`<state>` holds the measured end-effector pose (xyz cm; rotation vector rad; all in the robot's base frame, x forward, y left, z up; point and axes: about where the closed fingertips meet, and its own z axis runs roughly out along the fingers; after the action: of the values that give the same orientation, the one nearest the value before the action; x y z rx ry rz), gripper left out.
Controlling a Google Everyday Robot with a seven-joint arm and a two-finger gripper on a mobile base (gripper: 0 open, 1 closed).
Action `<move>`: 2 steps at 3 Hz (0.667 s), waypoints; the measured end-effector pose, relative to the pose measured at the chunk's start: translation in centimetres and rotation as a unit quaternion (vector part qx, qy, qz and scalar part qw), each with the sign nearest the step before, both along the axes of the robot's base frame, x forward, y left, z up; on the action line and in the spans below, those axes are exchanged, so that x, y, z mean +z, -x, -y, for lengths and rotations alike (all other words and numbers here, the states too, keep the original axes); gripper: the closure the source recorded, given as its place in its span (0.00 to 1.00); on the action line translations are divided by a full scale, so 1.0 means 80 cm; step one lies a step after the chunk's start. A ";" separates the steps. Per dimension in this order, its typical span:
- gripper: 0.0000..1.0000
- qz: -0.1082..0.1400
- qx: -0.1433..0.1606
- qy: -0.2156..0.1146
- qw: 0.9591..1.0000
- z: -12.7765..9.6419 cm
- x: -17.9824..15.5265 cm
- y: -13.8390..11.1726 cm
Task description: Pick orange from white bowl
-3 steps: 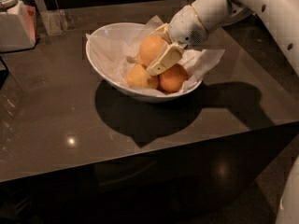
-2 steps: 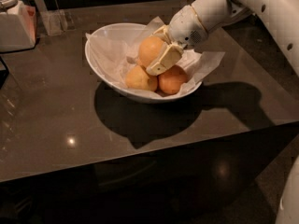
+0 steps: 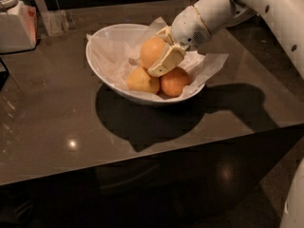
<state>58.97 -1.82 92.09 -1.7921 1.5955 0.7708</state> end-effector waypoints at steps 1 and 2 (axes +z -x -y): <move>1.00 0.000 0.000 0.000 1.000 0.000 0.004 0.000; 1.00 0.033 -0.016 -0.004 0.999 0.011 0.030 0.031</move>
Offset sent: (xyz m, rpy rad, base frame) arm -0.0832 -0.0349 0.0775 0.0218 -0.2188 -0.1140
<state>56.49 -2.66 94.47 -1.7639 1.5734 0.6953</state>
